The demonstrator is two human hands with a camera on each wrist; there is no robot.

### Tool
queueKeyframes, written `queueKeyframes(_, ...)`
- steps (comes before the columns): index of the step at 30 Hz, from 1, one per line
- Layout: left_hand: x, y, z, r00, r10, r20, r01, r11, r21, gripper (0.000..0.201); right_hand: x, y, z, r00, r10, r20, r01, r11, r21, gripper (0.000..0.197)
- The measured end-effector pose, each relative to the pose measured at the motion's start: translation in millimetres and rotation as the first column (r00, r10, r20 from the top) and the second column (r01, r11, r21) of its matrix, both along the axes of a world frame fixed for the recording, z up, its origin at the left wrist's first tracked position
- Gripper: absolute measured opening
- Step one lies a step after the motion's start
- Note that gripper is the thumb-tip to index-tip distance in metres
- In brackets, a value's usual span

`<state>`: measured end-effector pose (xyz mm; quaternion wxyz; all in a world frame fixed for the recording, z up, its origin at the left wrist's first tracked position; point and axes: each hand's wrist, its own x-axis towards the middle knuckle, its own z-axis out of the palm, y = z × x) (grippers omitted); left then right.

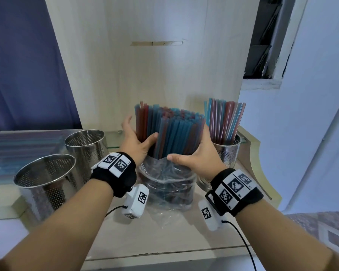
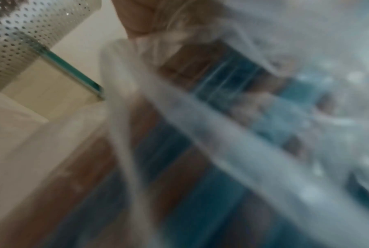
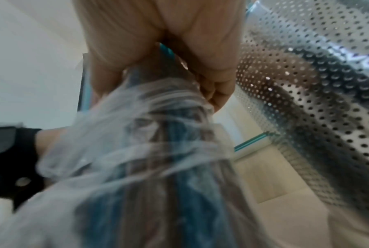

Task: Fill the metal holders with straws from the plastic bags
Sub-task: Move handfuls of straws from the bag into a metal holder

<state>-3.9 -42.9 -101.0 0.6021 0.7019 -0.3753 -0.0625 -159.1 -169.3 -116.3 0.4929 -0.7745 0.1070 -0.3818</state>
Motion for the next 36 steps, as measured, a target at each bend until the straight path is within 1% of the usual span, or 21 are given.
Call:
queueKeyframes(1,0,-2,-2,0.997,0.070,0.025,-0.070,0.998,0.000,0.110,1,1,-2,1.000,-0.030,-0.007,0.030,1.000,0.006,0.110)
queueKeyframes(2,-1,-3,-5,0.989,0.143,0.043,-0.143,0.990,0.006,0.106,2,1,-2,0.999,-0.050,-0.014,0.050,0.999,0.008,0.107)
queueKeyframes(3,-3,-3,-9,0.977,0.200,0.075,-0.200,0.980,-0.002,0.097,3,2,-3,0.998,-0.063,-0.021,0.063,0.998,0.010,0.104)
queueKeyframes(5,-11,0,-11,0.971,0.217,0.101,-0.216,0.976,-0.022,0.073,4,2,-3,0.996,-0.082,-0.022,0.082,0.996,0.016,0.100)
queueKeyframes(6,-15,2,-13,0.980,0.180,0.090,-0.177,0.984,-0.033,0.066,5,1,-3,0.996,-0.089,-0.023,0.090,0.996,0.020,0.098)
queueKeyframes(7,-18,5,-15,0.992,0.109,0.066,-0.106,0.993,-0.043,0.068,7,1,-3,0.995,-0.095,-0.026,0.095,0.995,0.027,0.096)
queueKeyframes(8,-20,8,-17,0.999,0.024,0.036,-0.022,0.999,-0.036,0.077,8,0,-3,0.995,-0.100,-0.027,0.101,0.994,0.028,0.094)
queueKeyframes(10,-19,13,-24,0.992,-0.122,0.042,0.121,0.992,0.042,0.103,9,0,-3,0.995,-0.093,-0.022,0.094,0.995,0.034,0.089)
queueKeyframes(11,-18,15,-26,0.983,-0.165,0.075,0.157,0.982,0.101,0.114,9,0,-3,0.997,-0.080,-0.025,0.081,0.996,0.045,0.086)
queueKeyframes(12,-17,17,-29,0.975,-0.184,0.128,0.161,0.971,0.175,0.124,9,0,-3,0.997,-0.062,-0.034,0.064,0.996,0.061,0.080)
queueKeyframes(14,-16,20,-32,0.955,-0.185,0.234,0.104,0.942,0.320,0.137,7,1,-3,0.998,-0.018,-0.068,0.024,0.995,0.092,0.070)
queueKeyframes(15,-16,20,-34,0.947,-0.167,0.273,0.064,0.934,0.351,0.138,6,2,-2,0.996,-0.005,-0.086,0.014,0.995,0.095,0.069)
queueKeyframes(17,-18,22,-37,0.936,-0.137,0.323,0.017,0.937,0.349,0.134,2,4,0,0.992,0.015,-0.124,-0.005,0.997,0.077,0.069)
queueKeyframes(20,-18,20,-40,0.940,-0.095,0.329,-0.017,0.946,0.322,0.130,-4,6,4,0.987,0.050,-0.156,-0.042,0.998,0.052,0.065)
queueKeyframes(22,-18,16,-44,0.939,-0.078,0.335,-0.032,0.950,0.312,0.130,-8,5,7,0.984,0.027,-0.176,-0.026,1.000,0.014,0.059)
queueKeyframes(26,-18,12,-50,0.939,-0.050,0.340,-0.058,0.952,0.300,0.129,-18,6,12,0.976,-0.074,-0.207,0.049,0.992,-0.120,0.043)
queueKeyframes(29,-21,13,-48,0.933,-0.022,0.360,-0.081,0.960,0.267,0.130,-23,9,14,0.972,-0.121,-0.203,0.080,0.977,-0.196,0.048)
queueKeyframes(32,-21,14,-47,0.932,0.023,0.362,-0.100,0.976,0.193,0.127,-25,13,12,0.973,-0.166,-0.160,0.119,0.957,-0.266,0.065)
queueKeyframes(33,-21,14,-48,0.934,0.027,0.356,-0.099,0.978,0.186,0.127,-25,14,11,0.973,-0.174,-0.154,0.127,0.953,-0.276,0.068)
queueKeyframes(34,-22,13,-48,0.936,0.024,0.352,-0.097,0.977,0.192,0.127,-25,15,11,0.970,-0.186,-0.159,0.137,0.951,-0.277,0.067)
queueKeyframes(36,-23,13,-48,0.939,0.022,0.343,-0.106,0.968,0.228,0.128,-22,14,11,0.954,-0.235,-0.184,0.178,0.943,-0.281,0.055)
